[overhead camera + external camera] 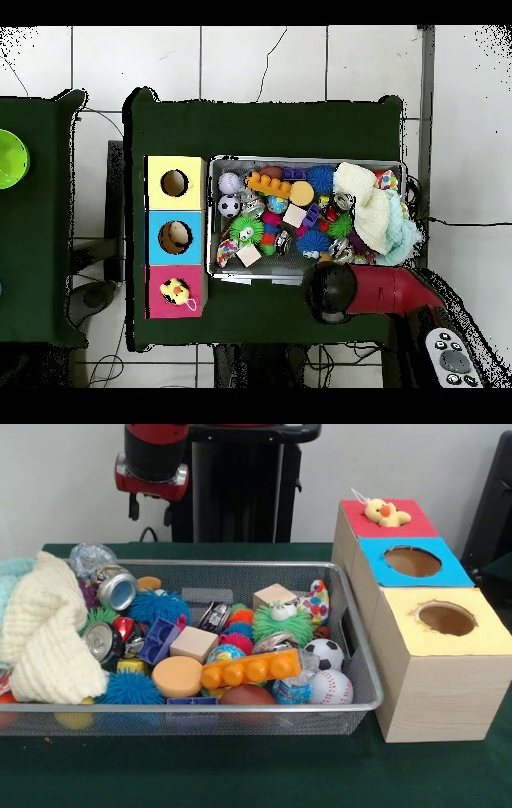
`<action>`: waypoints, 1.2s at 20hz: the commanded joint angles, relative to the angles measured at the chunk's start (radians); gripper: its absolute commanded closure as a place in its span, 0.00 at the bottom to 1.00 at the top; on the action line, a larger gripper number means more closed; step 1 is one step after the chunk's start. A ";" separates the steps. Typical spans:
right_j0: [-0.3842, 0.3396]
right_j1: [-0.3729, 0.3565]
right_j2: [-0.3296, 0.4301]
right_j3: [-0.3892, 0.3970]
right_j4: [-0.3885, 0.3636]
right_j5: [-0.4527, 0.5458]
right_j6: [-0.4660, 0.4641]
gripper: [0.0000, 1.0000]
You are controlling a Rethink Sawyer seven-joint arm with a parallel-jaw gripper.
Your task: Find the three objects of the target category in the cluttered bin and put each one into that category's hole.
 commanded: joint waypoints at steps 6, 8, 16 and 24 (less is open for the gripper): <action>-0.103 0.087 0.209 -0.023 -0.032 -0.285 -0.050 0.00; -0.098 0.123 0.194 -0.033 -0.060 -0.337 -0.025 0.00; -0.078 0.253 0.138 -0.086 -0.097 -0.444 0.006 0.00; 0.020 0.331 0.013 -0.171 -0.125 -0.297 -0.008 0.00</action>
